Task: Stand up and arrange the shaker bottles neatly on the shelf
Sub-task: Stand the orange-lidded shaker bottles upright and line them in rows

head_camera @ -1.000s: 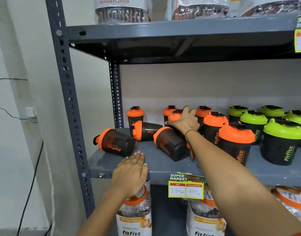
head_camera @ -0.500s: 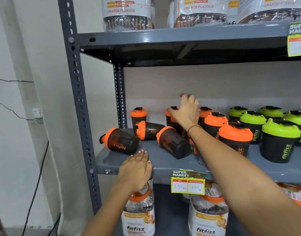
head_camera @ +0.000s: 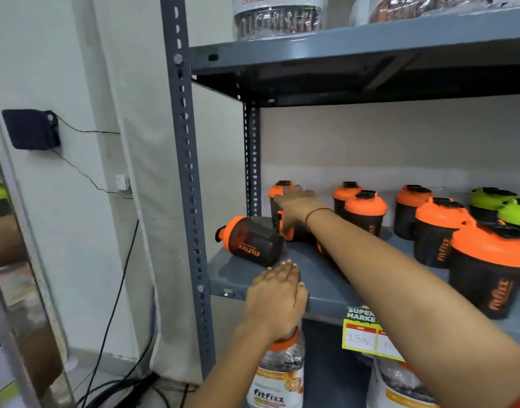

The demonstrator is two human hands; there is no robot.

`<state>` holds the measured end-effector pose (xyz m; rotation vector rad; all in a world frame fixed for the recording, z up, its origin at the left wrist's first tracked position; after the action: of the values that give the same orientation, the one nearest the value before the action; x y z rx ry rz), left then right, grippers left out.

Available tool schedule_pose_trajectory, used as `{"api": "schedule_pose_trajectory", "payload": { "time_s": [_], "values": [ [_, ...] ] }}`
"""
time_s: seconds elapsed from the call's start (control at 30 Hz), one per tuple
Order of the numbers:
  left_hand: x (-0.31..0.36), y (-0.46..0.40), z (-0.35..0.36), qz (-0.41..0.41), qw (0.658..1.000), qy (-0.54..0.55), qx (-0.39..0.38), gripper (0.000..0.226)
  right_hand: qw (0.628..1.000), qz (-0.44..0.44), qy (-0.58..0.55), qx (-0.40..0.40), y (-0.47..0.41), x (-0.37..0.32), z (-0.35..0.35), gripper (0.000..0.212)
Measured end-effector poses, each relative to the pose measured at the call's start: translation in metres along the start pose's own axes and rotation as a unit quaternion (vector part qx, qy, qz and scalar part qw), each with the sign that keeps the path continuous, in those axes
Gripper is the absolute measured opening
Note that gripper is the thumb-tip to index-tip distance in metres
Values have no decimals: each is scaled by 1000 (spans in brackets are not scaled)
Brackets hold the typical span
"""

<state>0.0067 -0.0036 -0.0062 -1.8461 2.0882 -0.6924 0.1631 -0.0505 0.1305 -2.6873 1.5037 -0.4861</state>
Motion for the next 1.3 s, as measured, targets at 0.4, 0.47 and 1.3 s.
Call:
{"api": "schedule_pose_trajectory", "payload": {
  "time_s": [0.4,0.47,1.3],
  "values": [
    [-1,1,3,10,1000,-8,17,55,995,44,-78,-45,-12,5,9,87],
    [-1,2,3,8,1000,-8,18,55,990,46,-137,0,-9,11,-1,91],
    [-3,0,10,1,999,-11,44,55,849,155,-489,128,-27,-4,37,92]
  ]
}}
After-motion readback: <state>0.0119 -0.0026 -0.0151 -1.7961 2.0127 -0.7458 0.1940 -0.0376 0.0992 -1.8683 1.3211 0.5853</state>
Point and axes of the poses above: each hand's wrist, its own y-axis away from the middle knuckle, its own z-axis out of the palm, x = y × z, the point moved 1 cm from there along -y, towards the middle knuckle
